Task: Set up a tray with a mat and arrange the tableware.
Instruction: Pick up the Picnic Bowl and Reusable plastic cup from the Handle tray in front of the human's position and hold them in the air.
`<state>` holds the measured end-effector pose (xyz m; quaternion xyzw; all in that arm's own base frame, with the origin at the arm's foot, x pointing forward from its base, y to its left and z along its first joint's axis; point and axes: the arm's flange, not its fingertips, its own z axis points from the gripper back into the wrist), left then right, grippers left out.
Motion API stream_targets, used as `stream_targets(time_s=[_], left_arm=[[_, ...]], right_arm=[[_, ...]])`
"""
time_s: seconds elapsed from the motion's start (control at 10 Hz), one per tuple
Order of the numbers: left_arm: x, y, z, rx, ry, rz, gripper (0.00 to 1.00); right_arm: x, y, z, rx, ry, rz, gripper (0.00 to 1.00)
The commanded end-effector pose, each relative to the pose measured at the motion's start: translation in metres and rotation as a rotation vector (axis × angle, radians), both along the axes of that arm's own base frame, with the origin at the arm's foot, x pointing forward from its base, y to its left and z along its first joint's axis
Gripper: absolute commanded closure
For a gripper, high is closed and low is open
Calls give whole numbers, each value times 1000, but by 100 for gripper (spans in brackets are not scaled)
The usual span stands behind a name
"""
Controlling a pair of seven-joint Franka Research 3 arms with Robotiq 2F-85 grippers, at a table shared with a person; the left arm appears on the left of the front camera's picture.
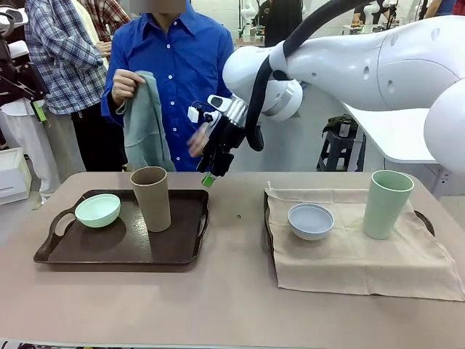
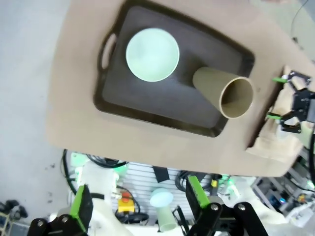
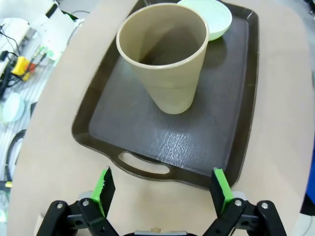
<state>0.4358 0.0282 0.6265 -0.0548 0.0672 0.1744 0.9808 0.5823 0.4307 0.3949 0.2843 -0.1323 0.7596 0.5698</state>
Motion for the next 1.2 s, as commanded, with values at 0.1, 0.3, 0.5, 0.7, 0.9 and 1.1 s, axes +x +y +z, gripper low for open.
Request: stream_targets(time_s=[0.1,0.3,0.5,0.7,0.9,1.1], left_arm=[[-19,-8,-41,143,-109,-118,0],[-20,-3,-68,136,-138,-175,0],[-18,4,-86,127,-158,-175,0],[-12,9,-101,121,-141,-170,0],[-7,13,-110,114,-138,-166,0],[4,12,-124,112,-137,-199,0]], right_arm=[[-25,18,-38,17,-161,-41,0],[-38,23,-62,60,-175,-69,0],[-54,25,-75,107,-181,-100,0],[-66,24,-77,130,-130,-103,0],[-79,21,-73,239,-103,-101,0],[-84,11,-74,355,-83,-113,0]])
